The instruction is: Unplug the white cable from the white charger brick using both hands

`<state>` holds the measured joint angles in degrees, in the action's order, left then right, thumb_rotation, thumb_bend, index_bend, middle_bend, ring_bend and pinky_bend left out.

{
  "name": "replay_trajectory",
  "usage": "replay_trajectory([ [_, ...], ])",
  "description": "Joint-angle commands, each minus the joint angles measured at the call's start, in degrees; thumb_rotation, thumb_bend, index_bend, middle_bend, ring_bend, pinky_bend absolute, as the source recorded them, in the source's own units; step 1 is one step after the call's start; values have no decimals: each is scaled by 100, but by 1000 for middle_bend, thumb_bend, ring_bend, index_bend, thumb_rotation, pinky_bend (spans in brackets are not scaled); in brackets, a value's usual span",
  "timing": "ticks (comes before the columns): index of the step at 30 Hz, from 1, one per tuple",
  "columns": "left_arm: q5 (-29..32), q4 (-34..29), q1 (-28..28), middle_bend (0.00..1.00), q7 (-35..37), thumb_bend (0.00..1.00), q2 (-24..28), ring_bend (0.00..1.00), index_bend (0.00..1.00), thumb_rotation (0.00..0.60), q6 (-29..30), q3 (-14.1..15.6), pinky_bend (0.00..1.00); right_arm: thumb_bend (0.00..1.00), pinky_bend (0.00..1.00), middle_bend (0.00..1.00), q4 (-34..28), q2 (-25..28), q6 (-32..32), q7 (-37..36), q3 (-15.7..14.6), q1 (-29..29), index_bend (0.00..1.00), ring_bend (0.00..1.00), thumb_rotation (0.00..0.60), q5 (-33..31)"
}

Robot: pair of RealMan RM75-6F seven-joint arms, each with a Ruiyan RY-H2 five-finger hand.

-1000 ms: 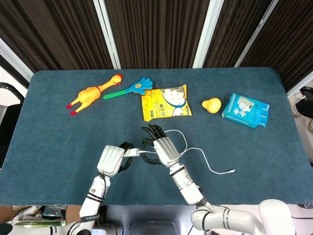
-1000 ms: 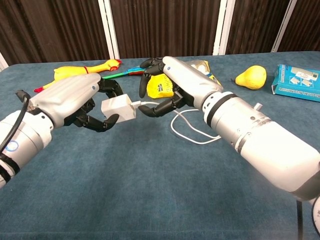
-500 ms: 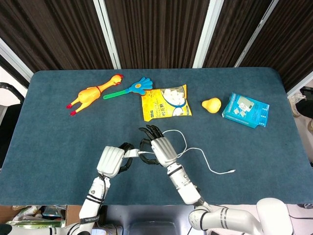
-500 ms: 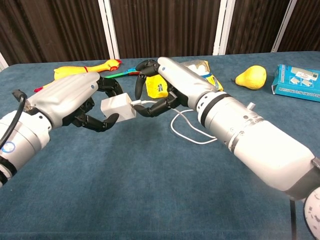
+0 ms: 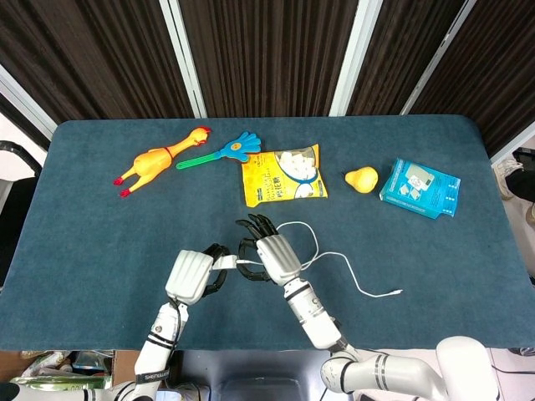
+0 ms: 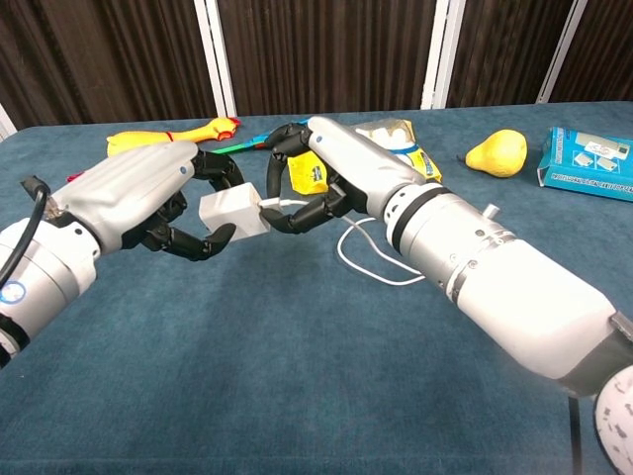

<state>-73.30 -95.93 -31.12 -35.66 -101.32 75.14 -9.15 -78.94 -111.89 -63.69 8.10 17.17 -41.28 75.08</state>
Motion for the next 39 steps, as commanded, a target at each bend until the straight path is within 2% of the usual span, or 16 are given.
replay_trajectory([
  [1,-8,-12,6,791,-1,559,3,1000,750,600,7,7,1000,506,0,249,-2,-6,-11,20,2,-9,732,5,600,-13],
  [11,-40,-50,17,791,1,558,31,1000,750,600,6,33,1000,558,0,331,-72,-52,-112,80,56,-15,847,61,600,-84],
  [22,-102,73,-1,791,28,569,108,1000,751,600,6,-11,1000,569,0,342,-180,98,-169,371,41,2,862,72,600,-155],
  [31,-136,169,-19,791,40,570,328,1000,751,600,-34,-59,1000,573,0,342,-239,404,-217,316,-19,110,863,78,600,-138],
  [35,1,381,2,791,198,568,481,1000,752,600,-179,-56,1000,573,0,342,-155,677,-187,354,-123,232,864,78,600,-190],
  [39,144,919,45,782,513,553,464,1000,747,600,-408,59,1000,573,0,342,213,889,-17,330,-301,366,866,78,600,-333],
])
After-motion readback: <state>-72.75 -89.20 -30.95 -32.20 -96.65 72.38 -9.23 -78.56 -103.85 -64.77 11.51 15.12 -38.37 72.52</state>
